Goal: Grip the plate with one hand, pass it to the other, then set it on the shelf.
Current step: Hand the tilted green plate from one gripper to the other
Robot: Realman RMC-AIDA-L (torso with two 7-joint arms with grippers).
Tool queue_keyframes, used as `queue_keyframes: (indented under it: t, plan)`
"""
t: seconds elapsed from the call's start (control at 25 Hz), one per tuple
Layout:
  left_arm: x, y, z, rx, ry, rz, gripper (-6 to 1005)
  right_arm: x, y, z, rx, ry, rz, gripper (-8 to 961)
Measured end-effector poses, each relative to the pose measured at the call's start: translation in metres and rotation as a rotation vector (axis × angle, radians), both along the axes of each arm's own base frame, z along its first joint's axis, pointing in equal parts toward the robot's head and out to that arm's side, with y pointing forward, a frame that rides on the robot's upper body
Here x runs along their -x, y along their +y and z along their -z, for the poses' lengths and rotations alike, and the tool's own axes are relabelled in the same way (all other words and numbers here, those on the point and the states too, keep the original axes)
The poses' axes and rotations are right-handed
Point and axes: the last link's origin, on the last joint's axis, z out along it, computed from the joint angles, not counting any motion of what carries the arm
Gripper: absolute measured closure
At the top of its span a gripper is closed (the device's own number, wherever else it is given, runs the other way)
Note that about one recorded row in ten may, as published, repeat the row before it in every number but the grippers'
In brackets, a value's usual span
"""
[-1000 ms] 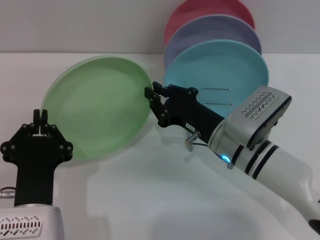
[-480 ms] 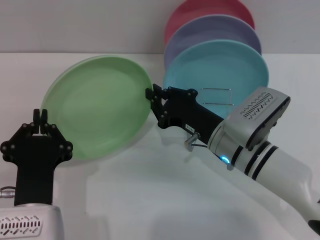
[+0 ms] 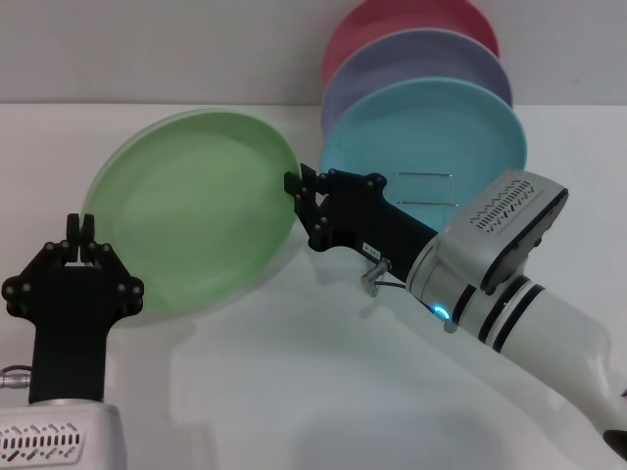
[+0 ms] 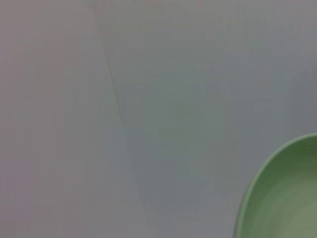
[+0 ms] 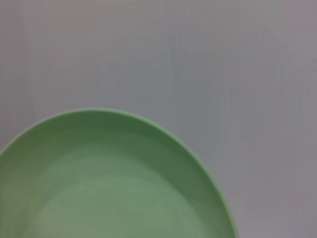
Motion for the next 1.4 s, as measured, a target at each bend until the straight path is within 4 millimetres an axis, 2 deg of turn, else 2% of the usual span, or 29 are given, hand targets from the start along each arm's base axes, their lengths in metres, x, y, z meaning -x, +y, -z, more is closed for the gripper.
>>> queue_keyframes:
  t: [1.4]
  plan:
    - [0.0003, -0.0003, 0.0016, 0.011, 0.001, 0.000, 828, -0.0001, -0.0015, 0.0016, -0.005, -0.013, -0.004, 862]
